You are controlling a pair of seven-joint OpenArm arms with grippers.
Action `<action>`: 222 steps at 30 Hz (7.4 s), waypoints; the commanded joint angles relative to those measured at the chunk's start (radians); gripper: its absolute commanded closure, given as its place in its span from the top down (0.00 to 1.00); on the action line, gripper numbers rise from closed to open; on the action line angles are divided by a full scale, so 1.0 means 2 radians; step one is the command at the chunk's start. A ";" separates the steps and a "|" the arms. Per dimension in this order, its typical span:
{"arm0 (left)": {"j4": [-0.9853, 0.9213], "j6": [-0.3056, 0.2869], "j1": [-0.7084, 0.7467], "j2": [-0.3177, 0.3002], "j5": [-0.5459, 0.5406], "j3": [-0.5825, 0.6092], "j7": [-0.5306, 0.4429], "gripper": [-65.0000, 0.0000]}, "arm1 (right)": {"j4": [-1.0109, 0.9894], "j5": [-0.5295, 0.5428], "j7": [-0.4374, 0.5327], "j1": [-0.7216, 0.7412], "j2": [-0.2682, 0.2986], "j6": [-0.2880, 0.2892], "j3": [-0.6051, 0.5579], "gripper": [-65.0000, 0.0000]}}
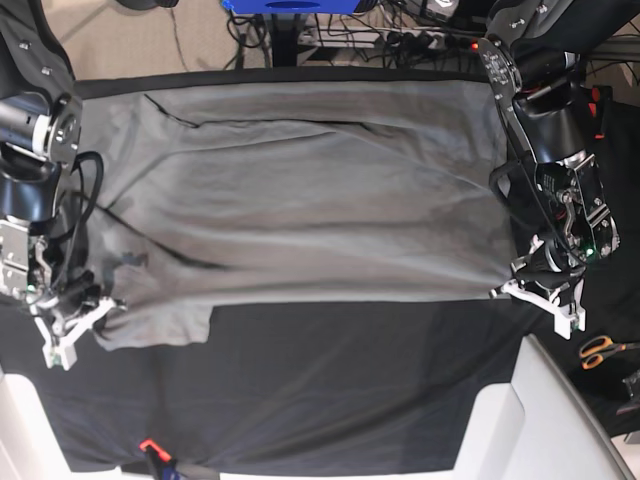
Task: Fold the T-shirt properly
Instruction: 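Pull the held shirt edges away from the arms with both grippers, then fold the held edge over the shirt body toward the arms with both grippers, then release the shirt and reposition the right gripper onto the shirt end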
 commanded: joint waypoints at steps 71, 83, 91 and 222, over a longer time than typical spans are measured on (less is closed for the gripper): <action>0.171 -0.001 0.134 -0.008 -0.004 0.039 0.018 0.00 | 0.252 0.005 -0.170 -0.129 0.019 0.000 -0.092 0.00; 0.222 -0.038 0.200 -0.005 -0.005 0.039 0.019 0.00 | 0.321 0.005 -0.212 -0.183 0.017 -0.002 -0.074 0.00; 0.258 -0.040 0.242 -0.004 -0.005 0.040 0.019 0.00 | 0.362 0.005 -0.236 -0.224 0.004 0.001 -0.056 0.00; 0.321 -0.065 0.355 -0.022 0.001 0.038 0.060 0.00 | 0.441 0.002 -0.303 -0.302 -0.014 -0.002 0.017 0.34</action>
